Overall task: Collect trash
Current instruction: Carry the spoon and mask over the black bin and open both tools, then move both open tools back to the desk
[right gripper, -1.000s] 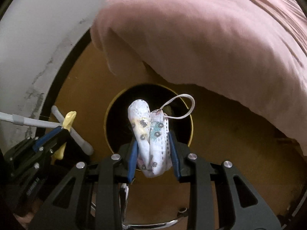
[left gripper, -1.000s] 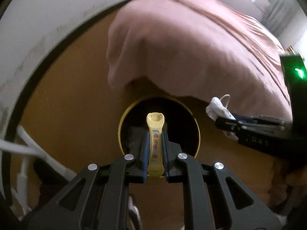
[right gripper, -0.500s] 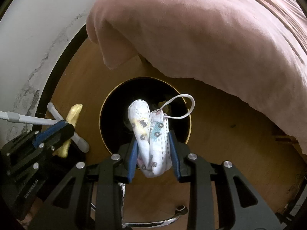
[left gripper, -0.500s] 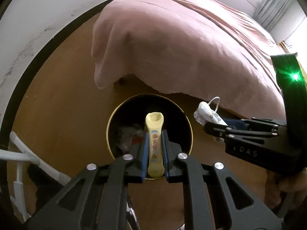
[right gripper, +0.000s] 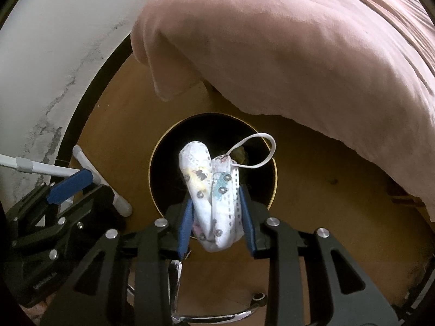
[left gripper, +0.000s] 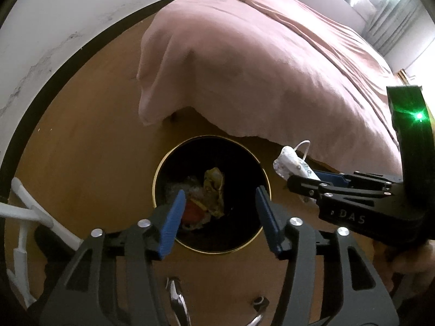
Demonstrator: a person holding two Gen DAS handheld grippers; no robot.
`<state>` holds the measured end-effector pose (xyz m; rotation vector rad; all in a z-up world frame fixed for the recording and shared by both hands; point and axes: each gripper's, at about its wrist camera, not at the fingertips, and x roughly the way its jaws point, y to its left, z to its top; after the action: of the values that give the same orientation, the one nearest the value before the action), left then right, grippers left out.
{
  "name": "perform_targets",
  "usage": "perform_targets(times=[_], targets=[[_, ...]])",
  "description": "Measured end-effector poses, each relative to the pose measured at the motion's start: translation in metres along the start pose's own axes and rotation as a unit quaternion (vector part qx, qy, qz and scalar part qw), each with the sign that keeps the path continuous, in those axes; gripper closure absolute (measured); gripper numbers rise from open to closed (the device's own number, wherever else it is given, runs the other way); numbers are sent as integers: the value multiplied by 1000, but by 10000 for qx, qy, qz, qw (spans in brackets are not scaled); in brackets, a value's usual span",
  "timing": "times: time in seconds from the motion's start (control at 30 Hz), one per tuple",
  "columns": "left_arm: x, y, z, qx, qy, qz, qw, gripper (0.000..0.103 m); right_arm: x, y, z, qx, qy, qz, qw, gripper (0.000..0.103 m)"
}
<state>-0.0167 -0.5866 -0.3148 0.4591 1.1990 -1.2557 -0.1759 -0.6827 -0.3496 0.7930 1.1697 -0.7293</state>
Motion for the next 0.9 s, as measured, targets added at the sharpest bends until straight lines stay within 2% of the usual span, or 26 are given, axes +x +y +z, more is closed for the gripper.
perform_targets(times=[0.13, 0.27, 0.5, 0.6, 0.73, 0.8, 0.83, 0.9], targets=[[-9, 0, -2, -12, -163, 11, 9999, 36, -8, 1, 0, 64, -101, 40, 9999, 43], [-25, -3, -2, 17, -425, -1, 9991, 28, -21, 5, 3, 37, -240, 82, 9997, 42], [-72, -15, -2, 183, -667, 60, 9976, 28, -52, 17, 6, -156, -515, 62, 9985, 41], [-116, -25, -3, 322, -862, 37, 9958, 25, -79, 29, 8, -328, -765, -16, 9965, 40], [-201, -40, -11, 766, -1331, 194, 9879, 13, -131, 56, 11, -493, -1188, 102, 9916, 37], [-241, -34, -21, 801, -1457, 379, 9853, 12, -159, 80, 11, -713, -1461, 147, 9866, 35], [-270, -24, -29, 773, -1560, 606, 9829, 11, -174, 96, 10, -871, -1611, 185, 9829, 33], [-304, -7, -40, 718, -1675, 896, 9792, 11, -198, 131, 4, -1217, -1842, 331, 9748, 32]])
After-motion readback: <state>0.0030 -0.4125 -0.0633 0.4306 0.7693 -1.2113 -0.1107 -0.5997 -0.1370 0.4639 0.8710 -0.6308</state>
